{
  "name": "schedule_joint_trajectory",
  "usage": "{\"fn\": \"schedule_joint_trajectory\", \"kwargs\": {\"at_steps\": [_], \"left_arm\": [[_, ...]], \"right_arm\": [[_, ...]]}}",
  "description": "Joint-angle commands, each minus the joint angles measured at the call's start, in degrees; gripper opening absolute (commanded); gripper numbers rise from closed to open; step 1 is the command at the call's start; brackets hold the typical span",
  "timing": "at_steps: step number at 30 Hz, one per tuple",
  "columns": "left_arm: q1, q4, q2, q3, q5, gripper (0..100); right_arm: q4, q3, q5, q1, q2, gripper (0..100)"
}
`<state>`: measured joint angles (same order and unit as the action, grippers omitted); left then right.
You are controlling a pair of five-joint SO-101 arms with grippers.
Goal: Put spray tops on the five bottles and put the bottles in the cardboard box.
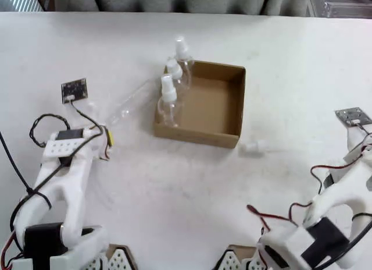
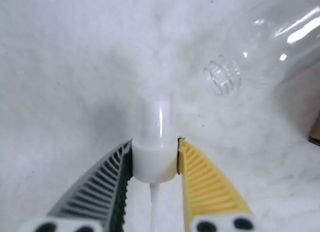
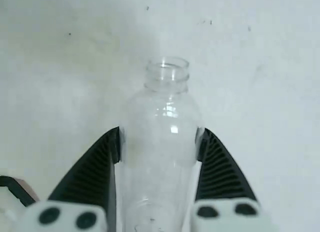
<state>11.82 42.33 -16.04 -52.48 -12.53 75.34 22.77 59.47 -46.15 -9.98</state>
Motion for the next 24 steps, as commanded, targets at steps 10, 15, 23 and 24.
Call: {"fn": "schedule_joint_trajectory", "kwargs": {"at_steps": [10,15,23,24], "left_arm": [[-0.7,-1.0,-2.2,0.4,0.4,2],[-0.7,-1.0,-2.2,0.3,0.4,2],[-0.7,-1.0,-2.2,0.3,0.4,2],[-0.7,-1.0,-2.2,0.3,0.4,2]], "right_arm": [[-2.0,0.5,-8.8,9.8,-6.7,1.5],[-12.2,-1.1,-18.5,13.8,-7.8,1.5],[-35.8,0.7,-39.4,18.2,-7.2,1.5],[-39.2,1.7,-40.4,18.9,-7.1,1.5]]}}
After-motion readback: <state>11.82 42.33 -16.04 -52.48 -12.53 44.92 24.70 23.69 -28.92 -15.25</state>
